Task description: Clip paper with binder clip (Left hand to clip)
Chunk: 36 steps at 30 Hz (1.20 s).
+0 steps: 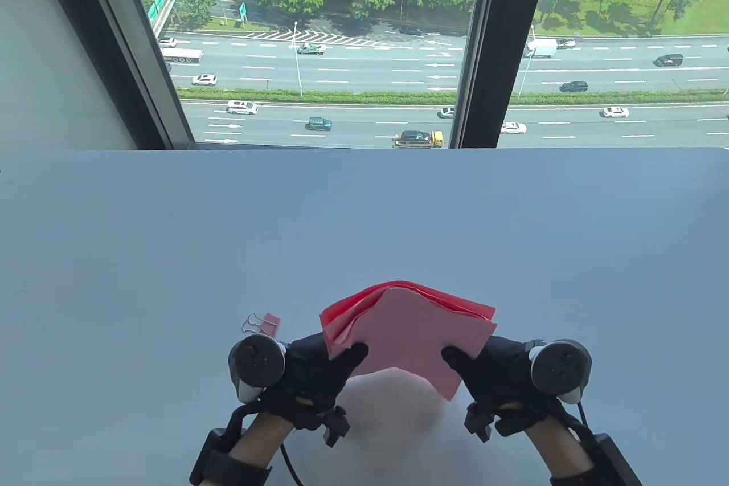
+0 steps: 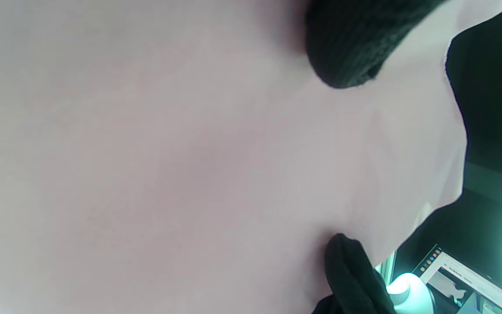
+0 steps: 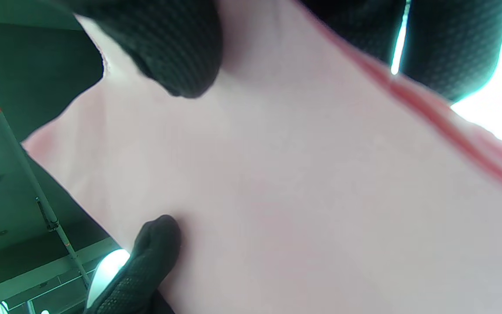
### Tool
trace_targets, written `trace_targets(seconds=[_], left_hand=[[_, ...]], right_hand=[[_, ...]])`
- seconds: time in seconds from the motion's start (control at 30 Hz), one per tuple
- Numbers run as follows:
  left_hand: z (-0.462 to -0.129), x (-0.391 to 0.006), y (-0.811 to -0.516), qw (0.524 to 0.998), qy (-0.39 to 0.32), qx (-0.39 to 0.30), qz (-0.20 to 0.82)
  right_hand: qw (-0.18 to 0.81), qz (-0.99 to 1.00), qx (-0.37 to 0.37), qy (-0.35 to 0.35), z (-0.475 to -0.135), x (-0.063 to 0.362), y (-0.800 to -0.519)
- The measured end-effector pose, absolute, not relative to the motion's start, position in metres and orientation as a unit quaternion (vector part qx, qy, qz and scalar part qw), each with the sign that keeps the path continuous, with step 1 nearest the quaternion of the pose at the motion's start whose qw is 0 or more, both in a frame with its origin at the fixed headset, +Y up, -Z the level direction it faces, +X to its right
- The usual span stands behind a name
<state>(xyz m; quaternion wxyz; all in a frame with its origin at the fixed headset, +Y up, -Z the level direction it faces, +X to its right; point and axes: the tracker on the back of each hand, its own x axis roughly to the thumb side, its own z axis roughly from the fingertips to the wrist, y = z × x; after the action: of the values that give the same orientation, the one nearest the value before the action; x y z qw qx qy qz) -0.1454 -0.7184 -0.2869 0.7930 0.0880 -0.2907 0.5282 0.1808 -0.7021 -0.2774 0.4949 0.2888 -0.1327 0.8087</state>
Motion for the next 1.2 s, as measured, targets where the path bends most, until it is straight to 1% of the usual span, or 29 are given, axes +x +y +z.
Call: trace_targets(seconds=[0.03,0.07,0.13,0.2,0.27,0.3,0.33,0.37,0.4,0.47,0.53,0.57,0.6,0.63,0.67,0.7,0.77,0.83,1.0,1.07,1.1,1.2], left_hand=[[-0.289,-0.146,-0.720,0.802,-0.282,0.078,0.520],[-0.290,-0.148,-0.724,0.816,-0.267,0.054,0.510],[-0.291,-0.150,-0.727,0.801,-0.272,0.070,0.529],[-0.288,-0.148,-0.722,0.789,-0.278,0.082,0.541],[-0.286,-0.147,-0.718,0.797,-0.281,0.098,0.526],[-0.288,-0.146,-0.720,0.808,-0.272,0.091,0.515],[-0.291,-0.147,-0.724,0.829,-0.253,0.055,0.495],[-0.290,-0.148,-0.725,0.830,-0.270,0.041,0.486],[-0.289,-0.148,-0.724,0.821,-0.279,0.059,0.495],[-0.284,-0.145,-0.715,0.803,-0.294,0.071,0.513],[-0.284,-0.144,-0.712,0.806,-0.288,0.085,0.510],[-0.287,-0.145,-0.715,0.819,-0.276,0.077,0.498],[-0.291,-0.147,-0.720,0.840,-0.256,0.042,0.477],[-0.293,-0.149,-0.726,0.841,-0.270,0.020,0.468],[-0.294,-0.149,-0.726,0.828,-0.276,0.026,0.487],[-0.293,-0.149,-0.726,0.818,-0.268,0.019,0.509],[-0.293,-0.148,-0.721,0.821,-0.276,0.009,0.500],[-0.294,-0.149,-0.721,0.819,-0.284,-0.018,0.498],[-0.299,-0.152,-0.729,0.759,-0.269,-0.080,0.588],[-0.301,-0.153,-0.732,0.744,-0.262,-0.094,0.608],[-0.302,-0.154,-0.734,0.729,-0.257,-0.102,0.626],[-0.303,-0.156,-0.736,0.706,-0.245,-0.103,0.657]], right_hand=[[0.484,0.818,0.285,-0.120,-0.279,0.180,-0.704],[0.468,0.831,0.283,-0.102,-0.280,0.179,-0.708],[0.477,0.822,0.285,-0.122,-0.280,0.180,-0.708],[0.487,0.812,0.292,-0.135,-0.275,0.179,-0.703],[0.470,0.817,0.292,-0.165,-0.273,0.179,-0.699],[0.456,0.826,0.290,-0.163,-0.274,0.179,-0.699],[0.433,0.845,0.282,-0.141,-0.277,0.179,-0.702],[0.419,0.854,0.280,-0.129,-0.278,0.181,-0.703],[0.427,0.846,0.286,-0.143,-0.277,0.182,-0.702],[0.459,0.822,0.291,-0.170,-0.271,0.182,-0.693],[0.456,0.821,0.288,-0.187,-0.269,0.181,-0.690],[0.443,0.833,0.282,-0.173,-0.273,0.180,-0.692],[0.427,0.853,0.275,-0.125,-0.278,0.179,-0.699],[0.419,0.860,0.277,-0.090,-0.281,0.181,-0.706],[0.435,0.850,0.281,-0.097,-0.282,0.182,-0.708],[0.464,0.834,0.279,-0.102,-0.283,0.182,-0.708],[0.460,0.839,0.275,-0.091,-0.283,0.183,-0.707],[0.457,0.843,0.263,-0.105,-0.284,0.184,-0.706],[0.513,0.827,0.218,-0.071,-0.294,0.196,-0.718],[0.522,0.826,0.203,-0.064,-0.297,0.201,-0.722],[0.522,0.828,0.195,-0.061,-0.299,0.203,-0.724],[0.523,0.832,0.180,-0.049,-0.302,0.206,-0.729]])
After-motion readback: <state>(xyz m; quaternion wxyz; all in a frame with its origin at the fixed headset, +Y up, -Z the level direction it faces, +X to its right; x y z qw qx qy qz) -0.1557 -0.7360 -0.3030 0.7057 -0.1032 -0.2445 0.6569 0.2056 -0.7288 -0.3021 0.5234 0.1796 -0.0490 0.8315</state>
